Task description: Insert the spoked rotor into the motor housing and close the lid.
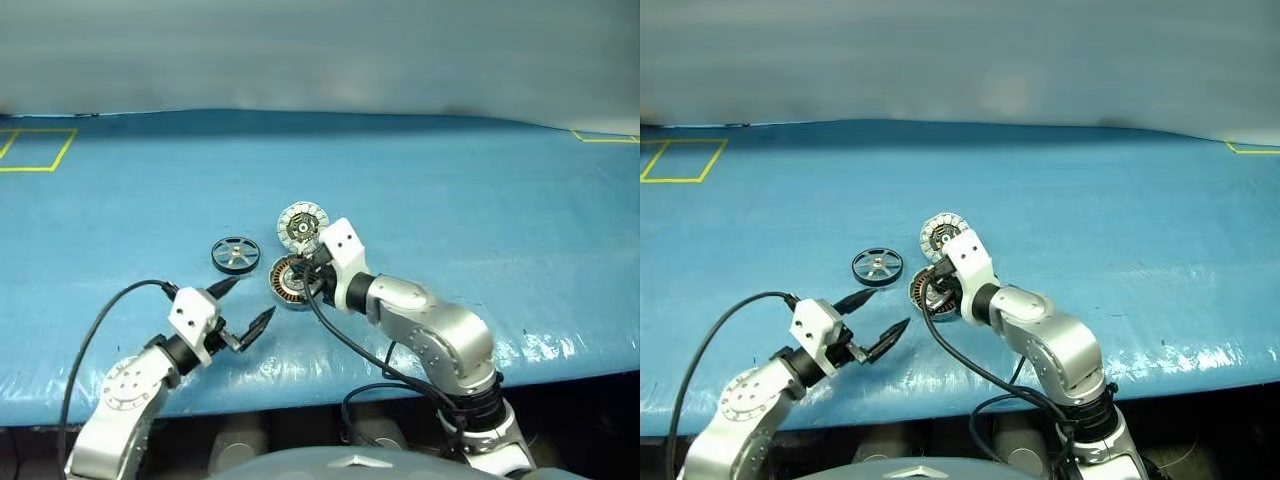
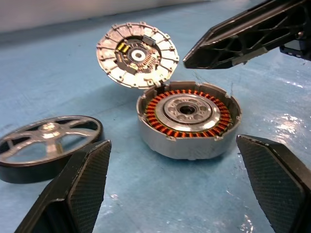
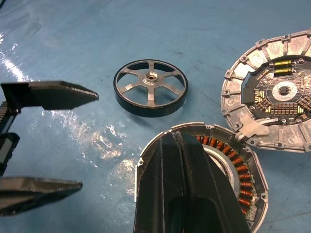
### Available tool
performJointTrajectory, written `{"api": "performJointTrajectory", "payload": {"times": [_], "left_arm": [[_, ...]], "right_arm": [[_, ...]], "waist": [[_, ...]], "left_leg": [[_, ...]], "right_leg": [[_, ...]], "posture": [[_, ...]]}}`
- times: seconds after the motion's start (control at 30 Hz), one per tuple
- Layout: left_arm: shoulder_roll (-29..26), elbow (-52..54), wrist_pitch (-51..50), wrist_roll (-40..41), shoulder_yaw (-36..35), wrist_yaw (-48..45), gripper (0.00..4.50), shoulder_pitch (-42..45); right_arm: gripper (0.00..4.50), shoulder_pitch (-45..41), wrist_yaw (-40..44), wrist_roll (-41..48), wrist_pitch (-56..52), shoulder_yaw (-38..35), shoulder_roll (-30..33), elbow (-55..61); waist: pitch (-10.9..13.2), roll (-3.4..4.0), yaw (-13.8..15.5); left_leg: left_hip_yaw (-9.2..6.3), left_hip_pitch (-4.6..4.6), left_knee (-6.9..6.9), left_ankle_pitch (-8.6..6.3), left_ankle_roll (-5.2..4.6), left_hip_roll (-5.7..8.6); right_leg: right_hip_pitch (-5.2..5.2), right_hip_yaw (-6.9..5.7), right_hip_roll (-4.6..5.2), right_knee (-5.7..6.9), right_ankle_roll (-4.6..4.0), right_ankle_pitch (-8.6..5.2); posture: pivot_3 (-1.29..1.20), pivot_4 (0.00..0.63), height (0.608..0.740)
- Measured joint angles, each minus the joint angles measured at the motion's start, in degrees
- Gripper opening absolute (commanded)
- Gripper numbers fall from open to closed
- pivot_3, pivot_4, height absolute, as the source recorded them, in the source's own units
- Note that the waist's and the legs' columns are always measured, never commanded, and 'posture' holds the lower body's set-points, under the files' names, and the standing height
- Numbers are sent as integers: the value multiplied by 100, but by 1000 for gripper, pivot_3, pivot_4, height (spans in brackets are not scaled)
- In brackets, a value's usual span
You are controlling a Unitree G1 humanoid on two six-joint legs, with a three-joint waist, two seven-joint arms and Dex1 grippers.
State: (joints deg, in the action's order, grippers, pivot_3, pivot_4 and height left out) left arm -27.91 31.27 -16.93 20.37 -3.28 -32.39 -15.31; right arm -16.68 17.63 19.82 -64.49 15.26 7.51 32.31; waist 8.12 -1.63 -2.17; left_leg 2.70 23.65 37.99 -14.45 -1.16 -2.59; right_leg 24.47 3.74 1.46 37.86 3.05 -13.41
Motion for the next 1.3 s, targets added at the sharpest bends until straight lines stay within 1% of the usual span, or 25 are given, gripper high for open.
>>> {"api": "performJointTrajectory", "payload": {"times": [0.13,0.17,0.23,0.3,0.4,0.57,0.63,0.8,1.03,1.17,1.3], "left_arm": [[-402,-21,-890,341,-279,58,4500,752],[-534,-98,-1066,369,-332,52,4316,926],[-784,-298,-1354,385,-462,8,3893,1234],[-1005,-522,-1512,380,-497,-95,3254,1454],[-1197,-850,-1535,352,-467,-348,2273,1670],[-1573,-1494,-1542,299,-258,-935,2273,2218],[-1684,-1844,-1551,225,-56,-1196,2273,2490],[-1726,-2597,-1574,47,320,-1616,2273,3093],[-1721,-3072,-1594,-199,717,-2001,2273,3426],[-1715,-3280,-1644,-388,941,-2035,2273,3479],[-1707,-3324,-1744,-446,960,-2063,2273,3469]], "right_arm": [[32,11,-11,2,29,-9,107,-14],[10,19,-13,0,44,-5,122,-20],[0,33,-23,-12,70,5,139,-31],[0,43,-35,-21,98,23,135,-38],[0,78,-57,-33,188,41,123,-50],[0,126,-104,-41,280,91,73,-115],[0,136,-134,-46,306,102,70,-171],[0,155,-153,-49,427,120,46,-219],[0,238,-262,-63,490,126,2,-229],[0,247,-289,-74,522,126,-12,-229],[0,251,-311,-87,525,124,-28,-229]], "waist": [[0,-1,-3],[0,0,-4],[0,0,-19],[0,0,-25],[0,-1,-11],[1,0,3],[1,-1,7],[1,-1,7],[1,-1,2],[1,-1,0],[1,-1,5]], "left_leg": [[-1,0,3,0,0,12],[-1,-1,2,1,1,11],[-1,-1,-2,1,1,10],[-1,-1,-6,1,2,9],[-2,3,-9,1,3,11],[1,3,-7,1,4,12],[2,4,-5,1,4,12],[3,5,-6,1,4,13],[4,11,-7,1,4,12],[2,10,-3,1,4,12],[1,12,-2,1,4,12]], "right_leg": [[-1,0,-8,0,6,4],[-1,0,-11,1,13,8],[1,0,-16,2,27,17],[3,0,-17,2,26,17],[5,-1,-15,0,25,16],[5,0,-13,-1,24,16],[5,-1,-13,-1,22,14],[6,-1,-14,-1,25,16],[10,-2,-17,0,25,16],[8,-1,-17,1,26,17],[8,-1,-16,1,27,17]], "posture": [[0,150,740],[0,150,740],[0,150,740],[0,150,740],[0,150,740],[0,150,740],[0,150,740],[0,150,740],[0,150,740],[0,150,740],[0,150,740]]}}
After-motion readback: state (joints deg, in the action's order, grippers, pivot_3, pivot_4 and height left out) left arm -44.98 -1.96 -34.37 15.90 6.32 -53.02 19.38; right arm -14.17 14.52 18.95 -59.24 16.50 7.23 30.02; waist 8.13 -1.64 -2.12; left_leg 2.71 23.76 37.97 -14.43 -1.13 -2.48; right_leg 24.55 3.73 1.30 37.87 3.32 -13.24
